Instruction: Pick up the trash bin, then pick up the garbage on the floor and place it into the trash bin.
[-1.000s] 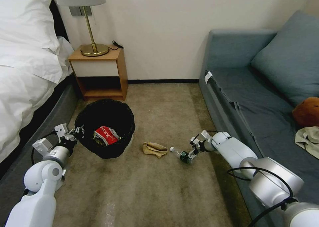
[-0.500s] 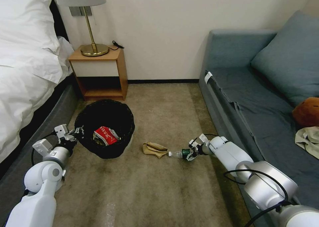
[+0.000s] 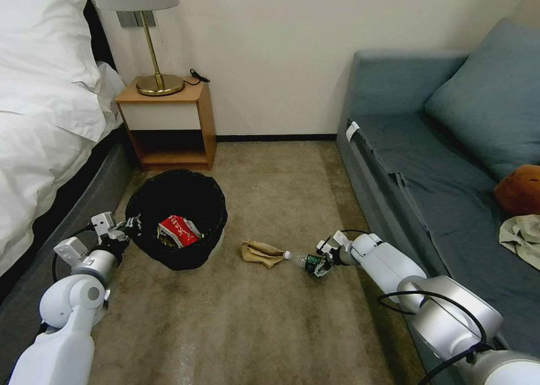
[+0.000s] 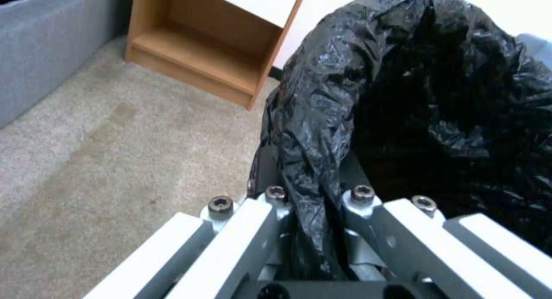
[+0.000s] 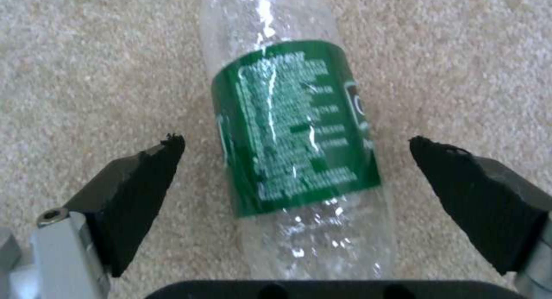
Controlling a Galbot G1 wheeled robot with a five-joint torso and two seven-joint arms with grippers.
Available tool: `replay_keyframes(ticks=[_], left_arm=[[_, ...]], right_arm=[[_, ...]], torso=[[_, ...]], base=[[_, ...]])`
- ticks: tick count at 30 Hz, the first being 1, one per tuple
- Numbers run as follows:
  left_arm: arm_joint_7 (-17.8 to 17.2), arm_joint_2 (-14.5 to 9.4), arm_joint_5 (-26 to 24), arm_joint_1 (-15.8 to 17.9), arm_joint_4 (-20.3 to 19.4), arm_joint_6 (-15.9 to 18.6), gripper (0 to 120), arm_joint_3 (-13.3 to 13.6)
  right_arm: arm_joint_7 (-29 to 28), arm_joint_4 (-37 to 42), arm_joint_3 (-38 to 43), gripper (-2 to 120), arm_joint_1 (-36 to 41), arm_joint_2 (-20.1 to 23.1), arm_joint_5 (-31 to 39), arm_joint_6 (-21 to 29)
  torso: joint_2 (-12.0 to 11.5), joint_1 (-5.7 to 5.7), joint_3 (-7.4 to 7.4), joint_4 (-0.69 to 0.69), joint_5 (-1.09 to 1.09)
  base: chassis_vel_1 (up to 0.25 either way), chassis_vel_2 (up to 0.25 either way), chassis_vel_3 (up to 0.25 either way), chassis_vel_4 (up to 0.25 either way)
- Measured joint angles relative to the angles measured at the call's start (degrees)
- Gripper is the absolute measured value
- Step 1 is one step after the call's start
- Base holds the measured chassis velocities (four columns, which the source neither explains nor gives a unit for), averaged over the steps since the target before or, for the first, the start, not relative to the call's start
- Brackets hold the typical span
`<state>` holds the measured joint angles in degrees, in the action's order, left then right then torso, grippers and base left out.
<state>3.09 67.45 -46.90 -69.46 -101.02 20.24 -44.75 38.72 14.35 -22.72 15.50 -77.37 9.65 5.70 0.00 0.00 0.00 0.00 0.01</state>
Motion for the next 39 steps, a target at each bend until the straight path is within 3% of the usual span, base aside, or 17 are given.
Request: replay_keyframes(ticks=[8, 14, 16, 19, 22, 27, 30, 33, 35, 36, 38, 39], left_arm=[[0.1, -0.22, -0.25, -0.02, 0.47, -0.11, 3, -0.17], [0.22, -0.25, -0.26, 0.11, 0.73, -0.18, 3, -0.14], [0.25, -0.06, -0.13, 0.2, 0.77, -0.18, 3, 0.17], [0.26, 0.01, -0.07, 0.26, 0.77, -0.17, 3, 0.31], [0.27, 0.14, 0.11, 0.3, 0.71, -0.18, 3, 0.71], [0.27, 0.18, 0.2, 0.31, 0.64, -0.18, 3, 0.72], [0.19, 0.16, 0.59, 0.32, 0.89, -0.17, 3, 0.94], [0.16, 0.11, 0.87, 0.32, 1.04, -0.17, 3, 1.26], [-0.05, -0.04, 1.31, 0.38, 1.17, -0.09, 3, 1.88], [-0.05, -0.04, 1.31, 0.38, 1.17, -0.09, 3, 1.88], [-0.55, -0.27, 1.51, 0.83, 1.17, 0.18, 3, 2.34], [-0.55, -0.27, 1.51, 0.83, 1.17, 0.18, 3, 2.34]], right_arm=[[-1.11, -0.29, -0.8, 97, 0.82, -1.06, -0.53, 0.02], [-1.04, -0.3, -0.99, 76, 0.86, -0.94, -0.42, -0.21], [-0.91, -0.25, -1.0, 63, 0.69, -0.77, -0.14, -0.37], [-0.83, -0.17, -1.0, 58, 0.64, -0.69, -0.05, -0.43], [-0.56, 0.18, -1.01, 41, 0.6, -0.36, 0.07, -0.51], [-0.51, 1.12, -1.03, 31, 0.88, 0.1, 0.36, -0.52], [-1.04, 4.88, -1.74, 22, 1.9, 2.15, 2.54, 0.04], [-1.45, 7.12, -2.1, 22, 2.09, 3.52, 3.67, 0.39], [-2.79, 13.67, -2.8, 22, 2.02, 8.4, 6.77, 1.66], [-2.79, 13.67, -2.8, 22, 2.02, 8.4, 6.77, 1.66], [-4.44, 19.79, -1.79, 22, 1.43, 14.5, 10.2, 2.64], [-4.44, 19.79, -1.79, 22, 1.43, 14.5, 10.2, 2.64]], torso=[[0.0, 0.0, 0.0, 0.0, -0.01], [0.0, 0.0, 0.0, 0.0, -0.01], [0.0, 0.0, 0.0, 0.0, 0.0], [0.0, 0.0, 0.0, 0.0, 0.0], [0.0, 0.0, 0.0, 0.0, 0.0], [0.0, 0.0, 0.0, 0.0, -0.01], [0.0, 0.0, 0.0, 0.0, -0.02], [0.0, 0.0, 0.0, -0.01, -0.03], [0.0, 0.0, 0.0, -0.03, -0.03], [0.0, 0.0, 0.0, -0.03, -0.03], [0.0, 0.0, -0.01, 0.03, -0.03], [0.0, 0.0, -0.01, 0.03, -0.03]], base=[[0.0, 0.0, 0.0, 0.0], [0.0, 0.0, 0.0, 0.0], [0.0, 0.0, 0.0, 0.0], [0.0, 0.0, 0.0, 0.0], [0.0, 0.0, 0.0, 0.0], [0.0, 0.0, 0.0, 0.0], [0.0, 0.0, 0.0, 0.0], [0.0, 0.0, 0.0, 0.0], [0.0, 0.0, 0.0, 0.0], [0.0, 0.0, 0.0, 0.0], [0.0, 0.0, 0.0, 0.0], [0.0, 0.0, 0.0, 0.0]])
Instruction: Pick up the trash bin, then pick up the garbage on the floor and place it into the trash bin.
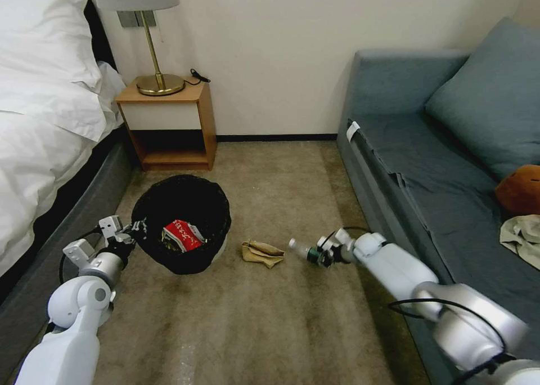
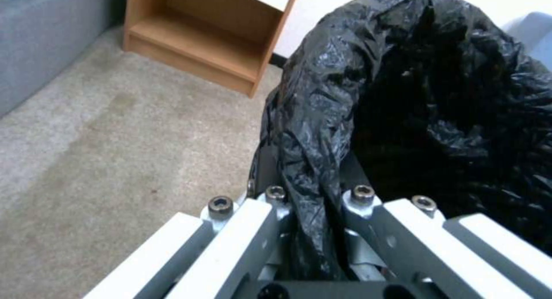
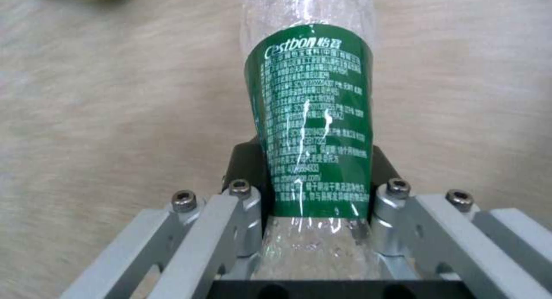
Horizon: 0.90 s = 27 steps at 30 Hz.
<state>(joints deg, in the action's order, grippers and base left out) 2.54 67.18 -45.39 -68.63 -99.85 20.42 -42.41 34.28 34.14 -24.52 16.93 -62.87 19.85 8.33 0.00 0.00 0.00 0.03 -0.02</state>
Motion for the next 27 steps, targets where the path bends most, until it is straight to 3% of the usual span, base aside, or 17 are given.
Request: replay_keyframes(ticks=[2, 6, 8, 14, 16, 20, 27], left_arm=[[-0.27, -0.3, 0.2, 0.47, 0.23, 0.26, 3, 0.69], [-0.58, -0.36, 0.26, 0.94, 0.62, 0.77, 3, 1.88], [-0.9, -0.23, 0.25, 1.24, 0.93, 1.35, 3, 3.57], [-1.2, 0.22, 0.25, 2.02, 1.45, 1.92, 3, 5.32], [-1.49, 0.34, 0.18, 2.56, 1.85, 2.36, 3, 6.25], [-1.64, 0.33, -0.26, 2.66, 2.01, 2.64, 3, 6.88], [-2.56, 0.63, -1.46, 2.28, 0.93, 3.44, 3, 7.71]], right_arm=[[-1.23, 6.69, 1.17, 22, -1.01, 5.17, 3.91, 0.44], [-1.83, 14.29, 3.3, 22, -2.09, 8.53, 6.65, 0.48], [-3.78, 23.27, 4.89, 22, -3.74, 11.47, 11.33, 1.66], [-6.56, 34.14, 5.65, 22, -5.21, 13.95, 17.4, 3.63], [-9.72, 42.86, 5.87, 22, -5.99, 15.18, 23.8, 4.64], [-12.02, 49.71, 5.06, 22, -6.86, 16.06, 29.66, 4.9], [-18.41, 63.46, -2.25, 22, -11.13, 16.47, 40.07, 4.68]], torso=[[0.0, 0.0, 0.01, 0.03, 0.05], [0.0, 0.0, 0.0, 0.0, -0.04], [0.0, 0.0, 0.0, -0.04, 0.05], [0.0, 0.0, 0.01, -0.04, 0.03], [0.0, 0.0, 0.0, -0.03, 0.02], [0.0, 0.0, 0.01, -0.04, 0.02], [0.0, 0.0, 0.01, -0.03, 0.03]], base=[[0.0, 0.0, 0.0, 0.0], [0.0, 0.0, 0.0, 0.0], [0.0, 0.0, 0.0, 0.0], [0.0, 0.0, 0.0, 0.0], [0.0, 0.0, 0.0, 0.0], [0.0, 0.0, 0.0, 0.0], [0.0, 0.0, 0.0, 0.0]])
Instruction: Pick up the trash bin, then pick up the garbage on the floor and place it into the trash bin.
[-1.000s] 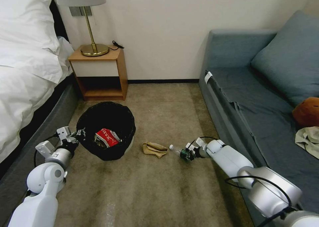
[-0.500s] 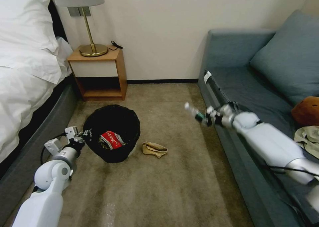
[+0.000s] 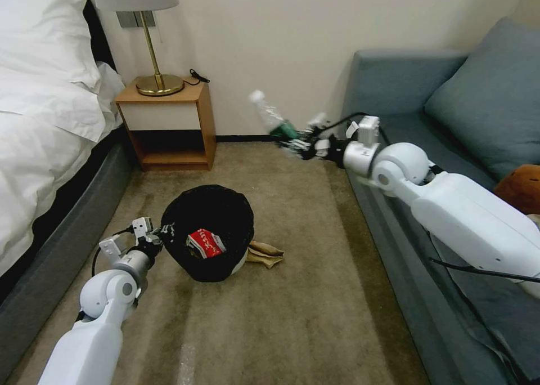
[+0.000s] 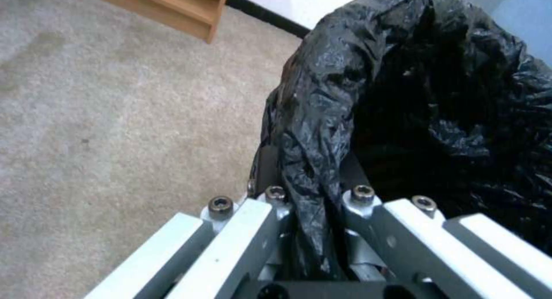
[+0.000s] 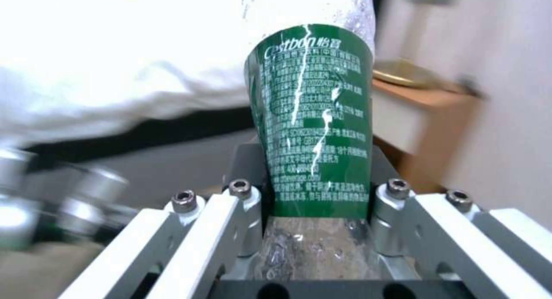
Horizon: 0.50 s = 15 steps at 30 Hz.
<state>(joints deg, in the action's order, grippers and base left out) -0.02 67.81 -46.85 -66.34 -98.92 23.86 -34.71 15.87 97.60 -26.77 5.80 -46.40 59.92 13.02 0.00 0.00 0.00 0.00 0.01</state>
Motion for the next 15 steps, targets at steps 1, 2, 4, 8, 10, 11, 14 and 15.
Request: replay_keyframes(ticks=[1, 2, 4, 8, 10, 11, 14, 15], left_arm=[[-0.24, 0.14, -0.14, -0.1, -0.42, 0.18, 3, 0.14], [-0.24, 0.14, -0.14, -0.1, -0.42, 0.18, 3, 0.14], [-1.13, 0.63, -0.35, -0.49, -2.11, 0.51, 3, 0.27], [-1.43, 0.71, -0.43, -0.52, -2.84, 0.62, 3, 0.43], [-1.71, 0.73, -0.62, -0.92, -3.75, 0.65, 3, 0.23], [-1.71, 0.73, -0.62, -0.92, -3.75, 0.65, 3, 0.23], [-1.79, 0.75, -1.03, -1.65, -4.76, 0.65, 3, -0.36], [-1.79, 0.75, -1.03, -1.65, -4.76, 0.65, 3, -0.36]], right_arm=[[-1.26, 2.31, -2.29, 22, -1.21, -0.57, 1.84, -0.32], [-1.26, 2.31, -2.29, 22, -1.21, -0.57, 1.84, -0.32], [-4.45, 6.66, -9.36, 22, -4.31, -3.34, 6.12, -1.37], [-5.4, 7.49, -12.62, 22, -5.34, -5.1, 7.17, -2.14], [-6.07, 7.09, -16.7, 22, -6.59, -7.88, 7.3, -2.79], [-6.07, 7.09, -16.7, 22, -6.59, -7.88, 7.3, -2.79], [-6.35, 4.1, -20.25, 22, -7.19, -12.44, 6.66, -3.13], [-6.35, 4.1, -20.25, 22, -7.19, -12.44, 6.66, -3.13]], torso=[[0.0, 0.0, 0.0, -0.01, 0.0], [0.0, 0.0, 0.0, -0.01, 0.0], [0.0, 0.0, 0.0, -0.02, 0.0], [0.0, 0.0, 0.0, -0.01, 0.0], [0.0, 0.0, 0.0, 0.02, 0.01], [0.0, 0.0, 0.0, 0.02, 0.01], [0.0, 0.0, 0.0, 0.0, 0.01], [0.0, 0.0, 0.0, 0.0, 0.01]], base=[[0.0, 0.0, 0.0, 0.0], [0.0, 0.0, 0.0, 0.0], [0.0, 0.0, 0.0, 0.0], [0.0, 0.0, 0.0, 0.0], [0.0, 0.0, 0.0, 0.0], [0.0, 0.0, 0.0, 0.0], [0.0, 0.0, 0.0, 0.0], [0.0, 0.0, 0.0, 0.0]])
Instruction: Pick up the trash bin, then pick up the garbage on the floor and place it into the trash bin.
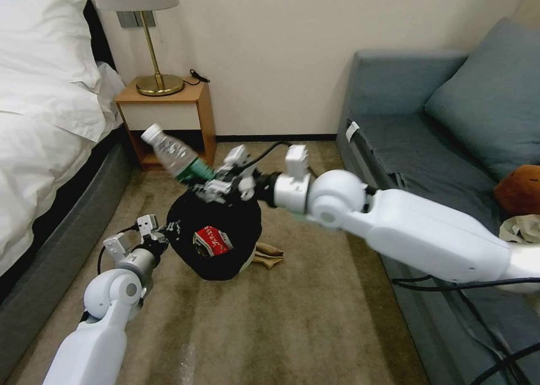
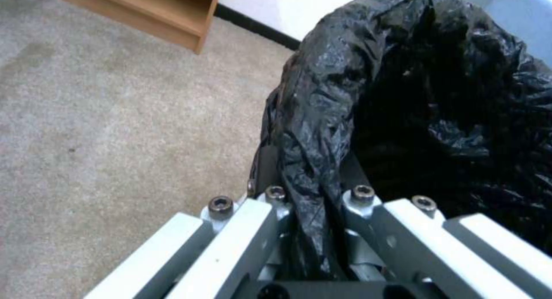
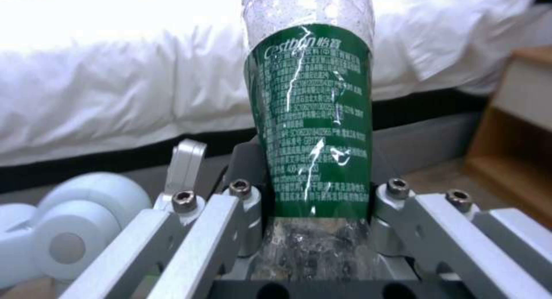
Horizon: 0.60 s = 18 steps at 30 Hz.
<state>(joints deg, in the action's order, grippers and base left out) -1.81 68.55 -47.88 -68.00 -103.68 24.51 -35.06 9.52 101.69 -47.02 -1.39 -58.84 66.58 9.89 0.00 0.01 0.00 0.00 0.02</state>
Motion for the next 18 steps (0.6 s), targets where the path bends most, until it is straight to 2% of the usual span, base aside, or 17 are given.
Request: replay_keyframes(ticks=[1, 2, 5, 6, 8, 18], left_arm=[[-0.01, -0.01, -0.23, -0.19, -0.32, 0.0, 3, -0.11], [-0.01, -0.01, -0.23, -0.19, -0.32, 0.0, 3, -0.11], [-0.02, -0.07, -0.79, -0.87, -1.47, 0.04, 3, -0.47], [-0.02, -0.07, -0.79, -0.87, -1.47, 0.04, 3, -0.47], [-0.02, -0.32, -1.57, -1.28, -2.21, 0.22, 3, -1.22], [-0.01, -1.48, -3.2, -0.93, -2.38, 0.57, 3, -2.82]], right_arm=[[0.05, -1.8, -1.1, 22, -0.01, -2.22, -0.68, -0.24], [0.05, -1.8, -1.1, 22, -0.01, -2.22, -0.68, -0.24], [0.88, -7.19, -2.8, 22, 0.72, -8.02, -3.23, -1.02], [0.88, -7.19, -2.8, 22, 0.72, -8.02, -3.23, -1.02], [2.64, -11.99, -3.23, 22, 2.01, -11.1, -5.98, -1.8], [6.86, -16.68, -2.91, 22, 3.74, -9.6, -10.46, -2.95]], torso=[[0.0, 0.0, 0.0, -0.02, -0.01], [0.0, 0.0, 0.0, -0.02, -0.01], [0.0, 0.0, 0.0, 0.0, 0.0], [0.0, 0.0, 0.0, 0.0, 0.0], [0.0, 0.0, -0.01, -0.02, 0.0], [0.0, 0.0, 0.0, 0.02, -0.01]], base=[[0.0, 0.0, 0.0, 0.0], [0.0, 0.0, 0.0, 0.0], [0.0, 0.0, 0.0, 0.0], [0.0, 0.0, 0.0, 0.0], [0.0, 0.0, 0.0, 0.0], [0.0, 0.0, 0.0, 0.0]])
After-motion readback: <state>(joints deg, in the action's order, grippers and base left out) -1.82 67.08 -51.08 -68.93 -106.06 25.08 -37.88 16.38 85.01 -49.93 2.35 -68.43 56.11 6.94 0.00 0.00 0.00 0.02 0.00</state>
